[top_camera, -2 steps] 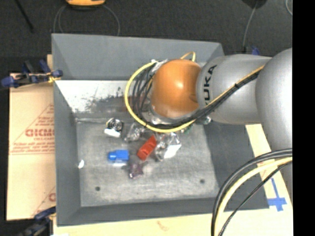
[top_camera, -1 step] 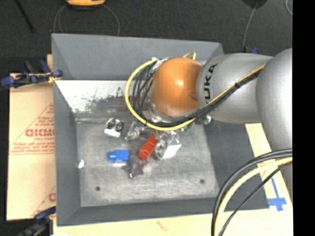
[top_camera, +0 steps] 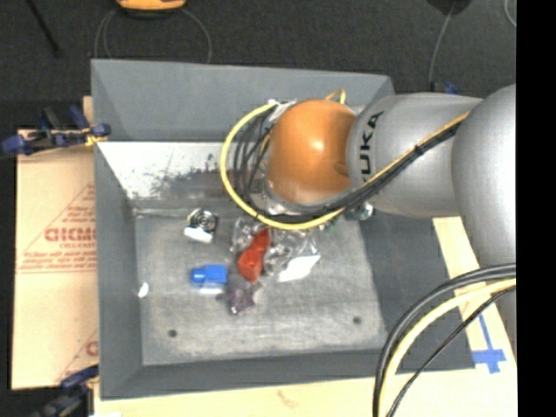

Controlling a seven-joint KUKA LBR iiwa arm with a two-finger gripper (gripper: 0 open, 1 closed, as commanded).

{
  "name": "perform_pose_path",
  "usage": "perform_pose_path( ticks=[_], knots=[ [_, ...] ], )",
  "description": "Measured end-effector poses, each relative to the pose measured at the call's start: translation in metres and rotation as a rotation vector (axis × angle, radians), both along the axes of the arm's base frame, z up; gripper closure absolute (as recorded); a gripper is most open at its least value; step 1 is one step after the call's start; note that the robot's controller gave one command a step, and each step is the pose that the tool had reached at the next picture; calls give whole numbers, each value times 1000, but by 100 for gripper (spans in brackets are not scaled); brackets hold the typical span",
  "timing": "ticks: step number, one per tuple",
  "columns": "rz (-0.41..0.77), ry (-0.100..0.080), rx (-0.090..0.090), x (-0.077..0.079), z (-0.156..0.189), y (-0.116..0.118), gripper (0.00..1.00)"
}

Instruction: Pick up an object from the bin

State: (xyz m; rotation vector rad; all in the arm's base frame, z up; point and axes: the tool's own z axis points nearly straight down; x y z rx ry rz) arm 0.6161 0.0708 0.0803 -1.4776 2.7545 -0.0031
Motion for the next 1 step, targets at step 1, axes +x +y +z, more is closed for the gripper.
perform_pose_path(
  ticks=[1],
  knots=[
    [-9,5,-5,3,52,-1,100]
  ],
)
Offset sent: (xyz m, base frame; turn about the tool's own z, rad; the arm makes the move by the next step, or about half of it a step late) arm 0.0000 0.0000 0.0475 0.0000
